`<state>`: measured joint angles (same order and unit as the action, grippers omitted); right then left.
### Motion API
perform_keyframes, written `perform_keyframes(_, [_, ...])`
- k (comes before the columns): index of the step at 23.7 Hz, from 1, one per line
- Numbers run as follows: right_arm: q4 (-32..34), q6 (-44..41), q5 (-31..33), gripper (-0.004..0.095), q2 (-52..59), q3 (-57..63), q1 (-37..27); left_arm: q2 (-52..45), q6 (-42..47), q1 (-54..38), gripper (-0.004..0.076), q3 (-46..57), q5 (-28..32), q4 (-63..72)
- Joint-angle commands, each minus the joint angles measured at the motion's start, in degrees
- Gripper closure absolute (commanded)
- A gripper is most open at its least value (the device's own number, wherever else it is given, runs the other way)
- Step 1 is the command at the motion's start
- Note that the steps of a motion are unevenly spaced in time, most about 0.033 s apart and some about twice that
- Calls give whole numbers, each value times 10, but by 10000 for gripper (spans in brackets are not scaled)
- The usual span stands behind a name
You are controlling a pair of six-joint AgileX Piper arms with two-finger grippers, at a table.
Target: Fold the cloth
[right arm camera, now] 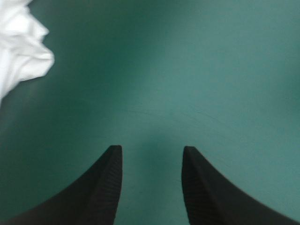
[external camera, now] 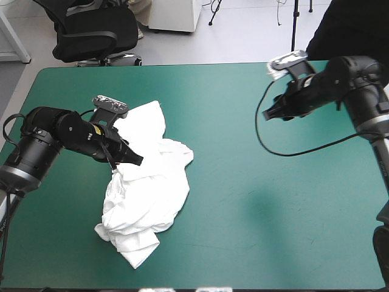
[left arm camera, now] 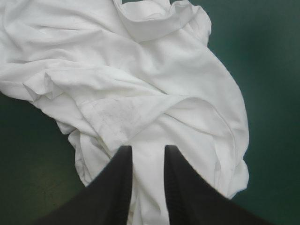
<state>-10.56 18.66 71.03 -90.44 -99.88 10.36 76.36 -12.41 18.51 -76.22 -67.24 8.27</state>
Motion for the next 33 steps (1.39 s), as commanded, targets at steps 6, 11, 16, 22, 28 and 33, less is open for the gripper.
perform_keyframes(6, [11,14,-26,517,24,-19,-216,-15,3,3,546,-13,15,5])
perform_keyframes(11, [8,23,-42,517,29,-19,-218,-11,5,3,416,-13,47,-36])
perform_keyframes(16, [8,23,-41,517,29,-19,-218,61,9,3,239,-13,68,-39])
perform_keyframes(22, [1,24,-41,517,29,-19,-218,142,9,3,239,-13,112,-55])
perform_keyframes(28, [-7,25,-50,517,29,-19,-218,222,6,3,239,-13,111,-45])
perform_keyframes(33, [-18,25,-51,517,29,-19,-218,250,6,3,239,-13,127,-44])
